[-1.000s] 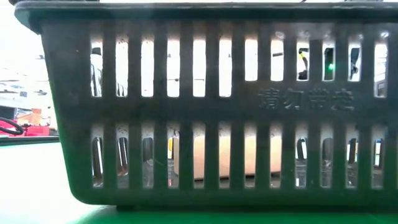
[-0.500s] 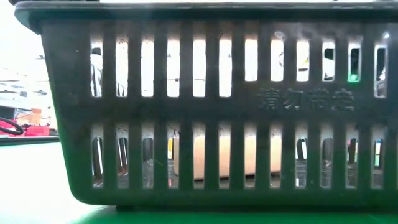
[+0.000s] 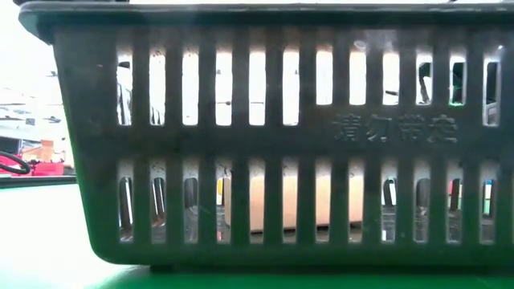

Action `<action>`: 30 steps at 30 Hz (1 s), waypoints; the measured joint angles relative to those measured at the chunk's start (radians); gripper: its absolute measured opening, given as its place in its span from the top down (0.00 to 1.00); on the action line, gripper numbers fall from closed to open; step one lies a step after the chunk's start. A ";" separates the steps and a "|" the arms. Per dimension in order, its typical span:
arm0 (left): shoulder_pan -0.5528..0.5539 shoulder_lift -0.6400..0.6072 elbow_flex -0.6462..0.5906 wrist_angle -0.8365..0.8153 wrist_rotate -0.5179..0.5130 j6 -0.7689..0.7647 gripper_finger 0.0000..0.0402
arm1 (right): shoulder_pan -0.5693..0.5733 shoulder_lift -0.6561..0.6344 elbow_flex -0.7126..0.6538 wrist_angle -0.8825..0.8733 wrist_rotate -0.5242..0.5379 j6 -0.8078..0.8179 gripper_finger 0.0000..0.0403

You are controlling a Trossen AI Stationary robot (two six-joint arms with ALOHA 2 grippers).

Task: Sort & place blocks by color
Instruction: Put the top orange block into the orange bin

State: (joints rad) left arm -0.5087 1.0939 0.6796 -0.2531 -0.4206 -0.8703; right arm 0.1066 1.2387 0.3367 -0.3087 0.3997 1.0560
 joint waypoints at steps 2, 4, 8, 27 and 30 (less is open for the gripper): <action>0.000 0.000 0.000 0.007 0.000 0.000 0.55 | 0.000 -0.036 0.000 0.027 -0.008 -0.012 0.83; 0.000 0.000 0.000 0.016 0.000 0.002 0.55 | 0.000 -0.084 -0.001 0.045 -0.020 -0.023 0.77; 0.000 0.000 0.000 0.023 0.000 -0.002 0.55 | -0.001 -0.201 -0.006 0.056 -0.120 -0.023 0.66; 0.000 0.000 0.000 0.026 0.000 0.000 0.55 | 0.196 -0.360 -0.003 0.088 -0.098 -0.174 0.60; 0.000 0.000 0.000 0.027 -0.001 -0.001 0.55 | 0.250 -0.343 -0.003 0.086 -0.035 -0.217 0.60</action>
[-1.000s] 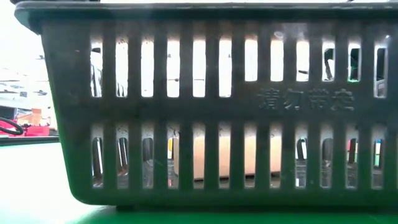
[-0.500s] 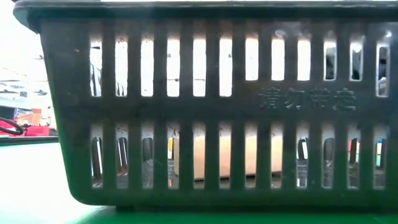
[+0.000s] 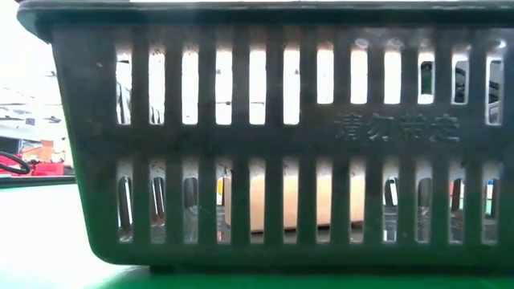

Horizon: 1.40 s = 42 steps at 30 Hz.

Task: Sort & place blocks by color
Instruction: Put the top orange block into the orange bin

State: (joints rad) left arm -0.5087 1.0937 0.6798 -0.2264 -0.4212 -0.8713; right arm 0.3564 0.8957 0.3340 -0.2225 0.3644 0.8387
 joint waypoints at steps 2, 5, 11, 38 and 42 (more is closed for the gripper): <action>0.000 0.000 0.000 0.000 0.000 -0.003 0.55 | 0.025 0.007 0.000 0.000 0.002 -0.010 0.60; 0.000 0.000 0.000 0.000 0.000 -0.003 0.55 | 0.053 0.006 0.000 0.001 0.000 -0.013 0.60; 0.000 0.000 0.000 0.000 0.000 -0.004 0.55 | 0.068 -0.003 0.036 -0.001 -0.048 -0.079 0.60; 0.005 0.000 0.000 0.075 -0.081 0.031 0.55 | -0.189 -0.007 0.348 0.267 0.134 -1.037 0.60; 0.005 0.000 0.000 0.075 -0.093 0.031 0.55 | -0.246 0.008 0.479 -0.150 0.084 -0.878 0.60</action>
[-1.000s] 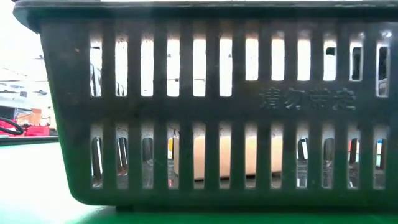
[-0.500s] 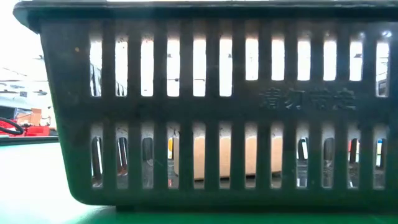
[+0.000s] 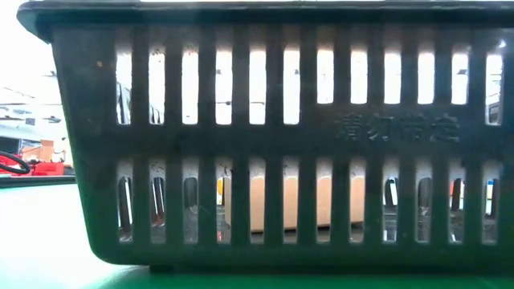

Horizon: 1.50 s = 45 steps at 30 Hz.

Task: Sort & place blocks by color
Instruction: Put the top orange block into the orange bin

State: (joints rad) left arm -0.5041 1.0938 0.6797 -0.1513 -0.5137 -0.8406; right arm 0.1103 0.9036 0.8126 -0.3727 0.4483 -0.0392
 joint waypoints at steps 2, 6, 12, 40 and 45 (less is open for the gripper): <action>0.000 0.000 0.000 0.000 -0.015 0.000 0.55 | -0.028 0.006 0.024 -0.181 -0.066 0.115 0.60; 0.003 0.000 0.000 -0.001 -0.040 0.000 0.55 | -0.062 0.016 0.000 -0.458 -0.231 0.327 0.60; 0.025 0.000 0.000 -0.002 -0.040 0.000 0.55 | -0.056 0.049 -0.101 -0.567 -0.401 0.411 0.51; 0.041 0.000 0.000 -0.011 -0.038 0.054 0.55 | 0.001 0.376 -0.193 -0.250 -0.421 0.156 0.41; 0.041 0.000 0.000 -0.012 -0.038 0.061 0.55 | 0.001 0.443 -0.192 -0.178 -0.422 0.144 0.42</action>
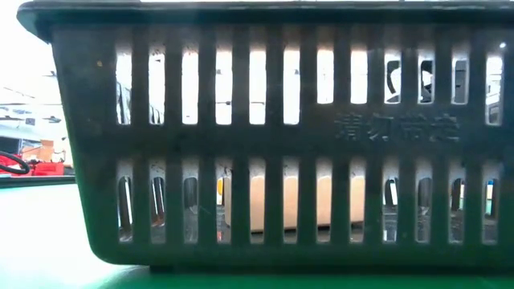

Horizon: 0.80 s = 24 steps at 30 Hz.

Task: Sort & place blocks by color
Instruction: Put the top orange block into the orange bin

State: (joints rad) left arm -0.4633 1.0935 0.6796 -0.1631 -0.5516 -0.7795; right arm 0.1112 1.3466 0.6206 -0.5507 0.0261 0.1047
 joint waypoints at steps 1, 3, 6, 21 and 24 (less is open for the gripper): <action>0.000 0.000 0.000 0.000 0.000 0.000 0.55 | 0.000 0.009 0.000 0.003 0.000 0.000 0.42; 0.000 0.000 0.000 0.000 0.000 0.000 0.55 | 0.000 0.030 0.002 0.004 -0.002 -0.013 0.44; 0.000 0.000 0.000 0.000 0.000 0.000 0.55 | 0.000 0.038 0.003 -0.003 -0.002 -0.020 0.51; 0.000 0.000 0.000 -0.001 0.000 0.018 0.55 | 0.001 0.036 0.045 0.003 0.073 -0.039 0.70; 0.000 0.000 0.000 -0.002 0.000 0.018 0.55 | -0.002 0.035 0.095 0.040 0.193 -0.090 0.70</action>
State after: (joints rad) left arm -0.4633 1.0935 0.6800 -0.1646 -0.5514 -0.7616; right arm 0.1097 1.3815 0.7154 -0.5111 0.2196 0.0144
